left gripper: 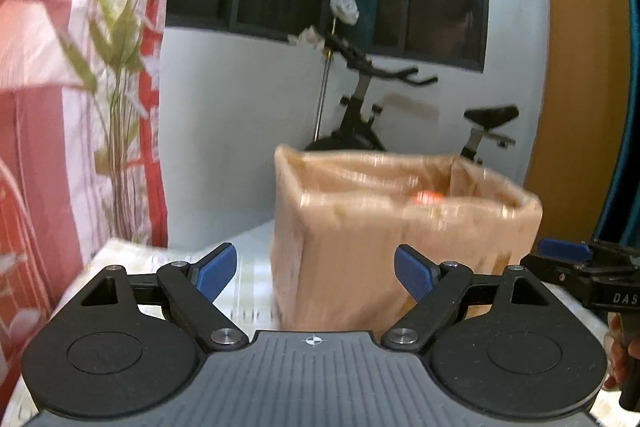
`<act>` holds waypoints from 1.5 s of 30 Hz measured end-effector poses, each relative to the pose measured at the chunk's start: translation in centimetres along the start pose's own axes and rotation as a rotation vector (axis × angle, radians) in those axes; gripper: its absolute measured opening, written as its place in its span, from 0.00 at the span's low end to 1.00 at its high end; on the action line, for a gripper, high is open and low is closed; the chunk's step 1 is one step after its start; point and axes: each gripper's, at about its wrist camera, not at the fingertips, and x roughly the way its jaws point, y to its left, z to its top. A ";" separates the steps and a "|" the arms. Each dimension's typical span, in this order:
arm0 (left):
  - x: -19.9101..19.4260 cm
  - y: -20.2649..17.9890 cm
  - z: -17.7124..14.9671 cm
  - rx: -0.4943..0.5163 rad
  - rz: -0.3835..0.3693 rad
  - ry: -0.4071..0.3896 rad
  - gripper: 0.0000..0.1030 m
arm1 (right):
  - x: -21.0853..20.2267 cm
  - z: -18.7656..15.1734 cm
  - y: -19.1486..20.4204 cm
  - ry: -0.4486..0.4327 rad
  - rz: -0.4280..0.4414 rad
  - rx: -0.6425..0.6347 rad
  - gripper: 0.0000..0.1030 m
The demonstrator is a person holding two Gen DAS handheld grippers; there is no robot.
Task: Organize snacks
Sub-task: 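Grasp the yellow jerky packet with the left gripper while the right grasps a clear nut packet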
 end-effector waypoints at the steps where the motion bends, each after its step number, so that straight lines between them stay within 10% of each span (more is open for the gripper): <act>1: 0.0 0.1 -0.5 0.000 0.001 0.014 0.85 | 0.0 -0.5 0.1 0.012 -0.001 0.000 0.73; 23: 5.2 3.5 -8.9 -0.037 -0.014 0.245 0.65 | 8.7 -10.7 0.0 0.474 0.078 0.233 0.56; 45: 11.9 1.9 -11.9 0.059 -0.097 0.398 0.63 | 12.9 -11.3 1.4 0.503 -0.036 0.113 0.36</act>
